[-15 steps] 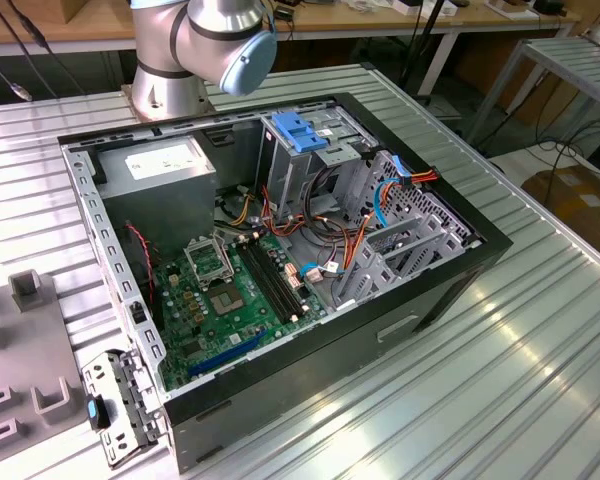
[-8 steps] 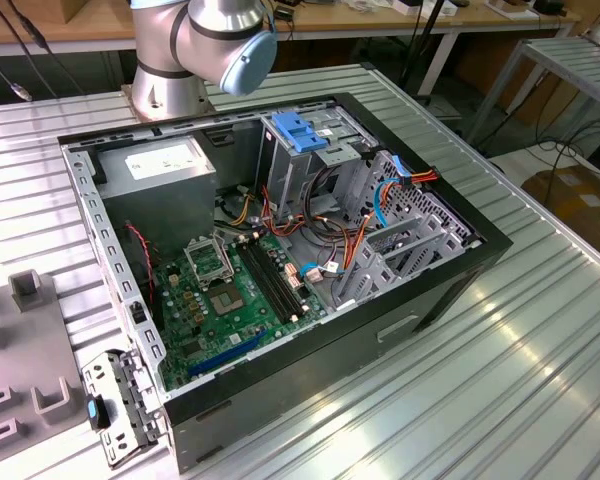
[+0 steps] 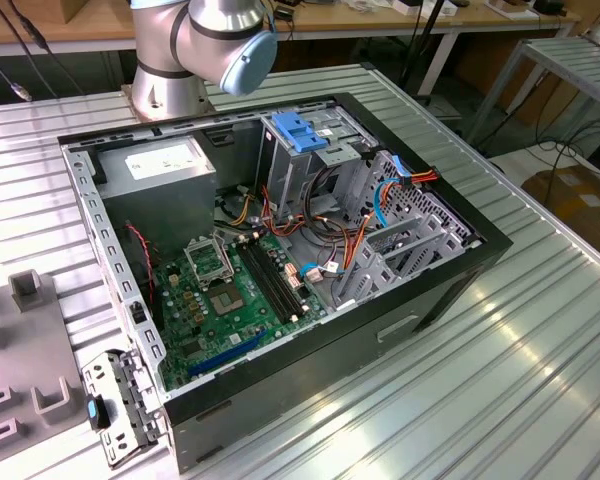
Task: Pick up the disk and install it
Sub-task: 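Pick up the disk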
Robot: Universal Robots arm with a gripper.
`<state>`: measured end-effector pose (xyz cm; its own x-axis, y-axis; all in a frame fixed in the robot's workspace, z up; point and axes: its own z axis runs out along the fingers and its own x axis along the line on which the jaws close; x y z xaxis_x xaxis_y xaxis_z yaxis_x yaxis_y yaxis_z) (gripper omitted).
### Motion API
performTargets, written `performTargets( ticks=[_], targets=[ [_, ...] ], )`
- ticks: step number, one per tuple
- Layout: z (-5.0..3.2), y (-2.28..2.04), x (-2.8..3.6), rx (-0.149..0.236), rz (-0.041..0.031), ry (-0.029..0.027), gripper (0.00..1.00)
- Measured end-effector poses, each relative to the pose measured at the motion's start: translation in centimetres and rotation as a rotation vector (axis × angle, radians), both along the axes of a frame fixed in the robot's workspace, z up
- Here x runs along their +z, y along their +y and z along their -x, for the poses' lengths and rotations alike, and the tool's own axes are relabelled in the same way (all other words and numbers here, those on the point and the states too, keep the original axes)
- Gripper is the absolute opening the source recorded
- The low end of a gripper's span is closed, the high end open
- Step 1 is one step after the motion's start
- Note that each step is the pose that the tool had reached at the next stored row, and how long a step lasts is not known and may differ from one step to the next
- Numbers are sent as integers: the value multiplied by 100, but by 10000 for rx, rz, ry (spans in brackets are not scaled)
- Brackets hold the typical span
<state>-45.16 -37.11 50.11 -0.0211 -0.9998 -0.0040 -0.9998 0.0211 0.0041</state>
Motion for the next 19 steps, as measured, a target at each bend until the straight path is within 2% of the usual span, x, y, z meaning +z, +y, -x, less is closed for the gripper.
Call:
performTargets(
  ticks=[19],
  targets=[
    [-65,0,0,0,0,0,37]
  ],
)
